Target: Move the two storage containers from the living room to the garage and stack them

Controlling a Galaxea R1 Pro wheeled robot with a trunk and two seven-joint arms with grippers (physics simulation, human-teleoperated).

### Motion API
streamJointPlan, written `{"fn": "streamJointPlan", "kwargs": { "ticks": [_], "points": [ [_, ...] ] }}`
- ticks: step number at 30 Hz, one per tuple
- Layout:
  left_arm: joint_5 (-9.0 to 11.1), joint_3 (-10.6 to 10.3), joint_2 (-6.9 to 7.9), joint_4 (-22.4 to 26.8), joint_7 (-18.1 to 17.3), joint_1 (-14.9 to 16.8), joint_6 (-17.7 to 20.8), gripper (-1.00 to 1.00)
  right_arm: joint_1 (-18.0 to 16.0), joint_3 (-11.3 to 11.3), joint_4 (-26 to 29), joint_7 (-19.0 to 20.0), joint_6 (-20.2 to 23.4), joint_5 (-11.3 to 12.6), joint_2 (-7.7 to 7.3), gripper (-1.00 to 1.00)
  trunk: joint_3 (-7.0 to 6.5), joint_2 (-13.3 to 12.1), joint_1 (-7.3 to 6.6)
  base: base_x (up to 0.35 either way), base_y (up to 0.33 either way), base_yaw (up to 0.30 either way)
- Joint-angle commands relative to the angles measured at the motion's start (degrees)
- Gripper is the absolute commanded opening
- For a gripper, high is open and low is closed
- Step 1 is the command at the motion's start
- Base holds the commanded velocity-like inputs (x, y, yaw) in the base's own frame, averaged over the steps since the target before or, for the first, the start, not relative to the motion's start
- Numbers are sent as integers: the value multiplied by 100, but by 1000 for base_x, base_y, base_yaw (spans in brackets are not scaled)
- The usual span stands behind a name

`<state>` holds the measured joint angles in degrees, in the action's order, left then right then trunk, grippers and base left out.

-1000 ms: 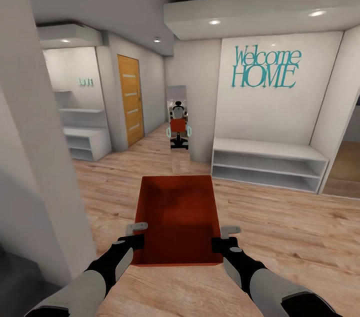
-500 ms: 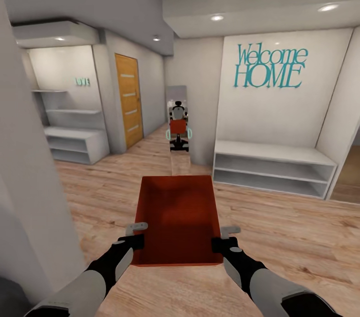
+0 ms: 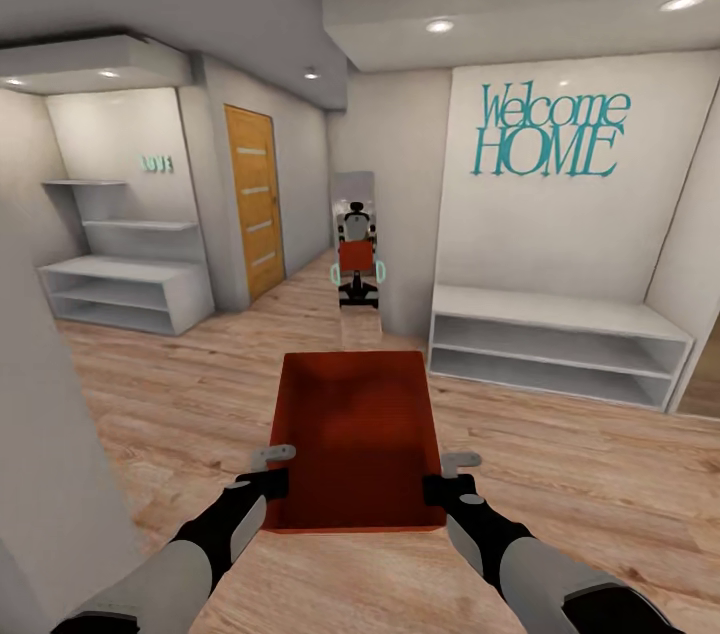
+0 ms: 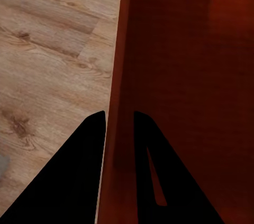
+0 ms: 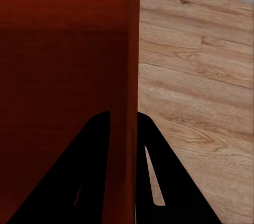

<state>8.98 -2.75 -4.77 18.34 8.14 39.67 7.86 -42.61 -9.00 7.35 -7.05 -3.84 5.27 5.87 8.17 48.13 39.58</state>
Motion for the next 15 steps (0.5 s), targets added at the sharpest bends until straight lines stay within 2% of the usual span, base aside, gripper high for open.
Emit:
{"fn": "streamJointPlan", "kwargs": {
  "ticks": [1, 15],
  "points": [
    [-90, 125, 55, 213, 92, 5, -21, -100, -2, 56, -23, -42, -30, 79, -44, -100, 9, 7, 4, 323, 0, 0],
    [-90, 125, 55, 214, 92, 5, -21, -100, -2, 56, -23, -42, -29, 79, -51, -100, 9, 7, 4, 323, 0, 0]
  ]
}}
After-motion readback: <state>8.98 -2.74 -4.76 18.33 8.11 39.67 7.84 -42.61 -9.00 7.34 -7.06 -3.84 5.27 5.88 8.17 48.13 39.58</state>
